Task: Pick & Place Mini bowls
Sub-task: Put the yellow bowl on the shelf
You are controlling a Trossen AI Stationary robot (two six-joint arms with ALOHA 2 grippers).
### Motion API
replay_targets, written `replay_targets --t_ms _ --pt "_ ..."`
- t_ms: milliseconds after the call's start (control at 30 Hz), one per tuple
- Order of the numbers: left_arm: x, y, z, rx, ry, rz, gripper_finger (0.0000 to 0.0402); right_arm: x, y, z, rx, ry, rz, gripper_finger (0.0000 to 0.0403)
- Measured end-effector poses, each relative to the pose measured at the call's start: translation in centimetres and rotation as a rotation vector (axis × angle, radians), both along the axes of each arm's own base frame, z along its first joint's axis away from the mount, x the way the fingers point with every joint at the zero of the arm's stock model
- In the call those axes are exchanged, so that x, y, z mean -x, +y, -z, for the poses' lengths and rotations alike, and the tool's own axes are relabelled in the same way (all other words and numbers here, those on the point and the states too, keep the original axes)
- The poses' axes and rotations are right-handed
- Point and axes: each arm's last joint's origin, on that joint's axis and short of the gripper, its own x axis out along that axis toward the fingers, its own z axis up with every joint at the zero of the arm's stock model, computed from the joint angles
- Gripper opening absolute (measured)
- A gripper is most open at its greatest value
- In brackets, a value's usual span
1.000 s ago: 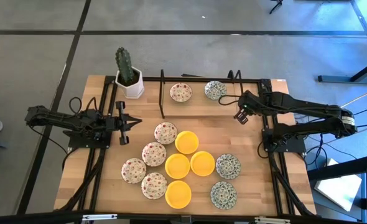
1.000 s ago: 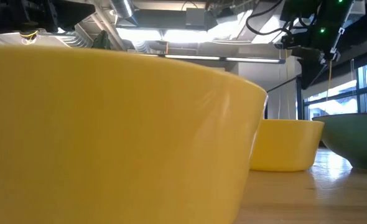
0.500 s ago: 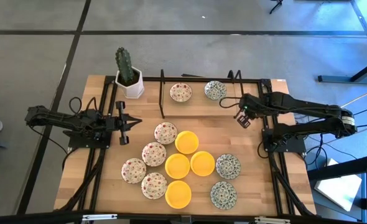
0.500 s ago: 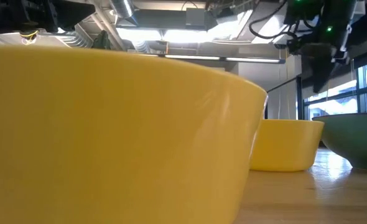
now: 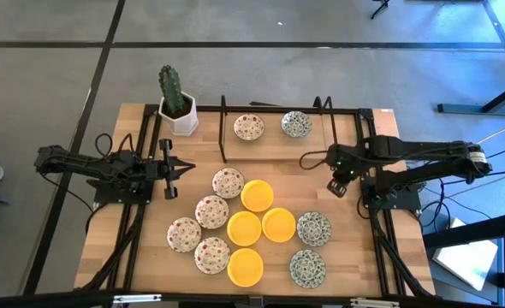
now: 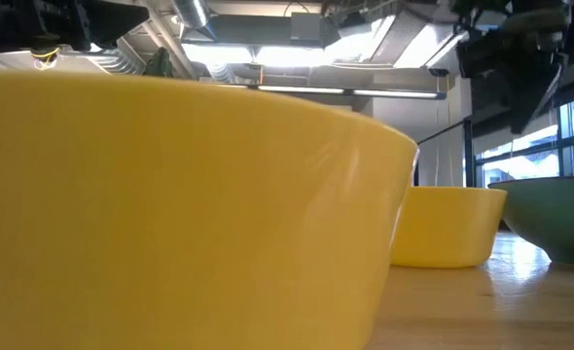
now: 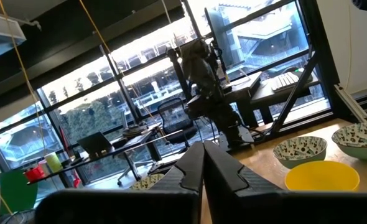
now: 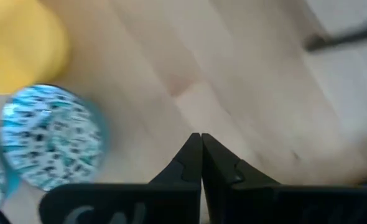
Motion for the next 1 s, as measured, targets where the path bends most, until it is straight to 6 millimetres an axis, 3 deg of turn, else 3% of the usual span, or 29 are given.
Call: replay_targets --t_ms 333,533,733,1000 --pt "0.0 0.0 0.0 0.011 -0.001 0.002 0.0005 -2.6 4.0 -1.6 0.002 -0.343 -0.295 0.0003" --pt "0.0 0.0 0.0 0.005 0.0 0.001 0.0001 -4.5 6.2 -2.5 0.119 -0.561 -0.558 0.0005" --pt "0.0 0.0 0.0 0.004 0.0 0.001 0.0007 -6.9 7.2 -1.6 0.181 -0.597 -0.604 0.0026" --pt "0.0 0.0 0.0 0.004 0.0 0.001 0.0002 -11.1 7.9 1.2 0.203 -0.497 -0.58 0.006"
